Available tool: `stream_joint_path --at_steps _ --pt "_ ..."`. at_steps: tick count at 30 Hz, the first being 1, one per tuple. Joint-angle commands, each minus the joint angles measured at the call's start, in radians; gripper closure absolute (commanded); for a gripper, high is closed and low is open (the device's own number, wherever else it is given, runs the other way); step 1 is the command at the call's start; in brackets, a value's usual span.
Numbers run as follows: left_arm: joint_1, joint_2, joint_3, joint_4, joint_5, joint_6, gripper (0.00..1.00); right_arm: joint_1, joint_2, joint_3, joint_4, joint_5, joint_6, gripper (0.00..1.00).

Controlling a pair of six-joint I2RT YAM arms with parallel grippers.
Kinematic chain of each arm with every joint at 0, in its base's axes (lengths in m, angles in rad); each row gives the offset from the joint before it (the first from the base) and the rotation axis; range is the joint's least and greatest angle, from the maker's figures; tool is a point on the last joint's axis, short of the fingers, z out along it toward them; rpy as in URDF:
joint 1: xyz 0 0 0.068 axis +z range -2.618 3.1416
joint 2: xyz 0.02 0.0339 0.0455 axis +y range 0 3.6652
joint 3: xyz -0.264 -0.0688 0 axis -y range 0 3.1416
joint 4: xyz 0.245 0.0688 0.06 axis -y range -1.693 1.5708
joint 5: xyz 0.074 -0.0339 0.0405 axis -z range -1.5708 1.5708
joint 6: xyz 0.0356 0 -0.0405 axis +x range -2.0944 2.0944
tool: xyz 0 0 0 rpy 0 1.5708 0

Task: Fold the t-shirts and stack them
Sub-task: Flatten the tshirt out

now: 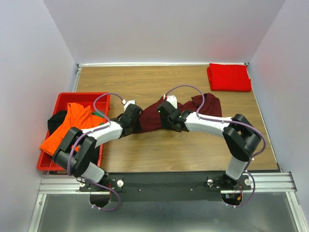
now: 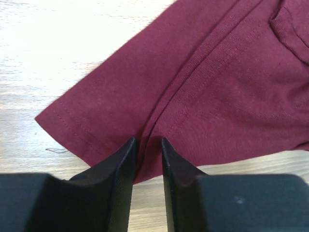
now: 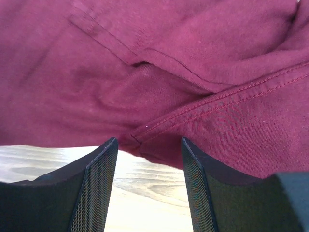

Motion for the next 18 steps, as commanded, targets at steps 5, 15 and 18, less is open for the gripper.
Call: stream_joint_path --at_steps 5,15,18 --pt "-0.009 0.0 0.01 0.035 0.057 0.017 0.75 0.01 0.066 0.025 -0.015 0.069 0.016 0.44" --pt "-0.007 -0.046 0.021 0.02 0.071 0.031 1.0 0.01 0.011 -0.004 -0.019 0.098 0.019 1.0" --pt "-0.006 -0.07 0.042 -0.009 0.054 0.032 1.0 0.008 -0.049 -0.023 -0.027 0.118 0.019 0.99"
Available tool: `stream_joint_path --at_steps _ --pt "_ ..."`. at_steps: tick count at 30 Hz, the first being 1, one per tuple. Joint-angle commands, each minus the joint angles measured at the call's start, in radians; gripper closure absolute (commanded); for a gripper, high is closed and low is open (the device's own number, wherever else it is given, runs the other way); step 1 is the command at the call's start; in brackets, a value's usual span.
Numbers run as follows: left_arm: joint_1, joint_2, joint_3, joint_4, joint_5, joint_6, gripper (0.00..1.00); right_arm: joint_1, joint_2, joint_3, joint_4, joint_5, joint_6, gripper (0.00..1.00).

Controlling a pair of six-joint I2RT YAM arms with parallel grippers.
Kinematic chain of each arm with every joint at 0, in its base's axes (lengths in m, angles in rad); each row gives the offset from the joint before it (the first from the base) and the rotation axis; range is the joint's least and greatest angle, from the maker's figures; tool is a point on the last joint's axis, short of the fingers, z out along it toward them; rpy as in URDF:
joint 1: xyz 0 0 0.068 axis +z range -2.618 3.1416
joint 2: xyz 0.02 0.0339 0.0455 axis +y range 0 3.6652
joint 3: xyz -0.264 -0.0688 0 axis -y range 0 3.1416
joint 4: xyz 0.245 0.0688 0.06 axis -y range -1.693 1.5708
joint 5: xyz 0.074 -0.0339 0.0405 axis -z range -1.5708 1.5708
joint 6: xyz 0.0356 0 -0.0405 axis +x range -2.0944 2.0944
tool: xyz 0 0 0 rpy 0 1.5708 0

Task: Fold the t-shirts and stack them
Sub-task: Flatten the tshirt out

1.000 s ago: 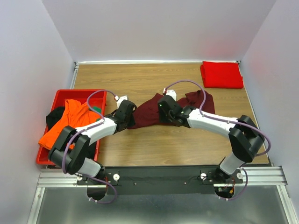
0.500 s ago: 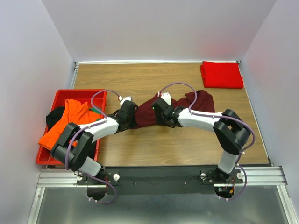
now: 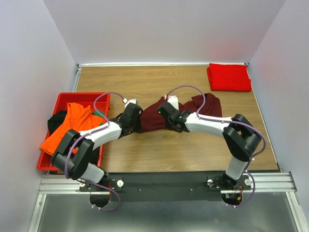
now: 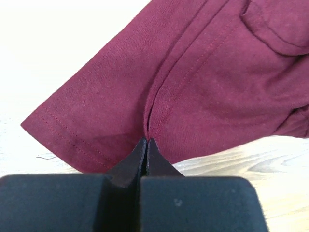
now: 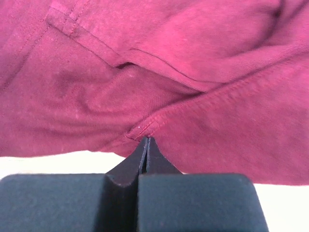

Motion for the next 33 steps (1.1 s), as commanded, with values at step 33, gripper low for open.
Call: stream_joint_path --at_steps 33 --pt "0.326 -0.207 0.554 -0.246 0.159 0.068 1.0 -0.364 -0.711 0.023 -0.287 0.212 -0.088 0.99"
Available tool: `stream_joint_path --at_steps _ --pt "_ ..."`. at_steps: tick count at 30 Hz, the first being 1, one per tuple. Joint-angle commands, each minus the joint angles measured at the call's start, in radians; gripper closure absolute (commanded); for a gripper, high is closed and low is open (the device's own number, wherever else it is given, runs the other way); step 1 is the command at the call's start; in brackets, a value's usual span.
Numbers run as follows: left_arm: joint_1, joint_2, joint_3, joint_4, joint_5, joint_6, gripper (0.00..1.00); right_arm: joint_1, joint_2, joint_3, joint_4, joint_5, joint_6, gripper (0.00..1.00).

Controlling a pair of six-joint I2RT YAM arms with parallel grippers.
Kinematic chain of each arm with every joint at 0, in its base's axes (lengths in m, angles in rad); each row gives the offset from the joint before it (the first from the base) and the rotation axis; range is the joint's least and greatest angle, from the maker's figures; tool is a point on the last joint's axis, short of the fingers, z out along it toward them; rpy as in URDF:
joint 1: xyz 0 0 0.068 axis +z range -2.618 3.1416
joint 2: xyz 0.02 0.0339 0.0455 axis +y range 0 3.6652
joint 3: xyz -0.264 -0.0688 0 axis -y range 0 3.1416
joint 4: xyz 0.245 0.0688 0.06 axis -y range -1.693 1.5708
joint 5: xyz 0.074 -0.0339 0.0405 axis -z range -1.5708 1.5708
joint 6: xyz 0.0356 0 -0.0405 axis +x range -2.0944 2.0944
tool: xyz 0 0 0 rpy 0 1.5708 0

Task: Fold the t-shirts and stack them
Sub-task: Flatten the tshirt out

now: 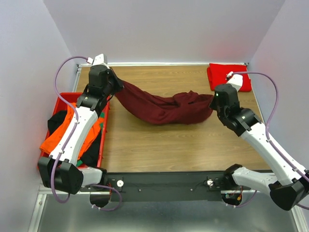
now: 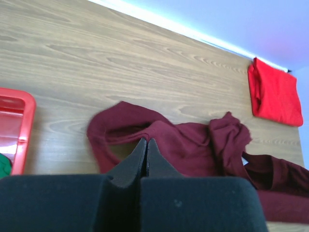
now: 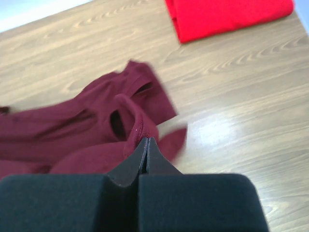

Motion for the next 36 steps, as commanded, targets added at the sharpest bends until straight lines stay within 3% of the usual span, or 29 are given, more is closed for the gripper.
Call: stream_joint_path --at_steps 1,5,8,11,14,15,18,19,21,25,28,29,30,33,36 --pt "0.044 0.0 0.022 0.003 0.095 -0.009 1.0 -0.048 0.038 0.074 -0.028 0.056 -0.038 1.0" --pt "0.067 0.106 0.124 0.039 0.121 -0.026 1.0 -0.141 0.186 0.241 -0.001 -0.032 -0.064 1.0" --pt "0.077 0.222 0.284 0.052 0.136 -0.031 1.0 -0.206 0.334 0.412 0.042 -0.11 -0.093 1.0" --pt "0.091 0.375 0.539 0.005 0.156 -0.016 1.0 -0.25 0.487 0.586 0.064 -0.162 -0.136 1.0" --pt "0.116 0.518 0.942 -0.064 0.185 -0.019 1.0 -0.296 0.632 0.939 0.059 -0.214 -0.18 1.0" --pt "0.125 0.549 1.018 -0.081 0.204 -0.022 1.0 -0.3 0.661 0.941 0.059 -0.222 -0.18 1.0" --pt "0.168 0.626 1.214 -0.124 0.262 -0.049 1.0 -0.309 0.714 1.201 0.058 -0.218 -0.219 1.0" --pt "0.18 0.615 1.217 -0.115 0.268 -0.052 1.0 -0.31 0.708 1.221 0.058 -0.211 -0.225 1.0" --pt "0.203 0.569 1.106 -0.084 0.273 -0.048 1.0 -0.31 0.684 1.231 0.059 -0.207 -0.231 1.0" --pt "0.226 0.388 0.772 0.022 0.262 -0.04 1.0 -0.309 0.578 1.043 0.059 -0.222 -0.191 1.0" --pt "0.229 0.29 0.484 0.071 0.273 -0.066 1.0 -0.309 0.459 0.758 0.059 -0.218 -0.123 1.0" --pt "0.229 0.263 0.319 0.113 0.285 -0.09 1.0 -0.31 0.426 0.585 0.061 -0.228 -0.099 0.99" --pt "0.229 0.237 0.318 0.135 0.285 -0.109 1.0 -0.31 0.387 0.505 0.062 -0.236 -0.076 0.99" --pt "0.228 0.138 -0.07 0.218 0.302 -0.166 1.0 -0.309 0.262 0.18 0.079 -0.34 0.011 1.0" --pt "0.223 0.092 -0.243 0.275 0.308 -0.178 1.0 -0.309 0.155 -0.057 0.131 -0.375 0.048 0.99"
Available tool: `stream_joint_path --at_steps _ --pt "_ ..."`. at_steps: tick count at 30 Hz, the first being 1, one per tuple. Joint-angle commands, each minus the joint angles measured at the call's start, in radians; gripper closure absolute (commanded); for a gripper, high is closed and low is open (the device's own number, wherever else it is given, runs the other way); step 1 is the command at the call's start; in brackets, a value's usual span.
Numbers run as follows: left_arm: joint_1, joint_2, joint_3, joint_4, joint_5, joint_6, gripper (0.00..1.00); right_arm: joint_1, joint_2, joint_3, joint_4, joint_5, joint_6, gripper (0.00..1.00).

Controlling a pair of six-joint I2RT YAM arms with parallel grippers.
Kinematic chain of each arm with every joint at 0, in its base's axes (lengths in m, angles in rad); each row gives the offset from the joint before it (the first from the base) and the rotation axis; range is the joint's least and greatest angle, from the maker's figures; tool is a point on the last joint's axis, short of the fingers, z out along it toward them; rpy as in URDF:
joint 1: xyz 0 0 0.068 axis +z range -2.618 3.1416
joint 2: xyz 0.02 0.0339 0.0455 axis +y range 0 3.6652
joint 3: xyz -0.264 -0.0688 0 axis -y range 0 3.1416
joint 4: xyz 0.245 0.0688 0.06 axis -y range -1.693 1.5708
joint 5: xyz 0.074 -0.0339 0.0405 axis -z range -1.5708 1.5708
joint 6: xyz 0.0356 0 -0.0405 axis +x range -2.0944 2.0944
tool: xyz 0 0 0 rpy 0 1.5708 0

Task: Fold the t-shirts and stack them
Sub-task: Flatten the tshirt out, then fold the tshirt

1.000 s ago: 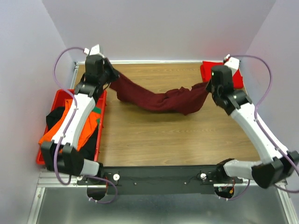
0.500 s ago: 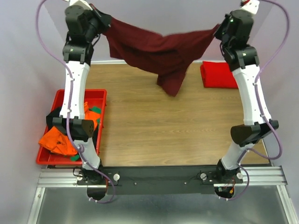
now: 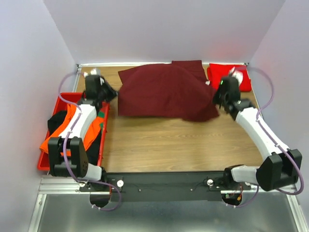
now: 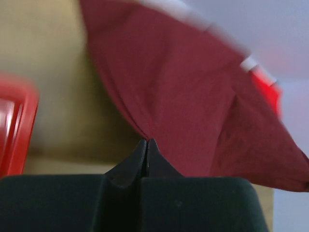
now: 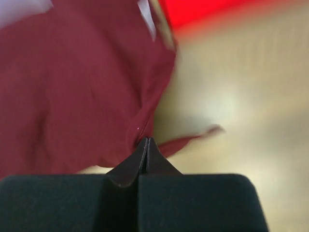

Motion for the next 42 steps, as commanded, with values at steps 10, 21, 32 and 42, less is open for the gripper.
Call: stream_joint_path --at_steps 10,21,32,42 --pt "-0.024 -0.001 -0.401 0.154 0.001 -0.022 0.59 -0.002 -0.072 -0.461 0.081 -0.15 0.129 0.35" --pt "-0.029 -0.113 -0.49 0.056 -0.215 -0.048 0.49 -0.002 -0.141 -0.483 0.079 -0.194 0.132 0.0" --pt "-0.128 -0.217 -0.473 -0.052 -0.455 -0.055 0.46 -0.002 -0.222 -0.541 0.084 -0.104 0.181 0.14" --pt "-0.28 -0.266 -0.56 -0.108 -0.551 -0.201 0.54 -0.005 -0.336 -0.648 0.062 -0.073 0.248 0.51"
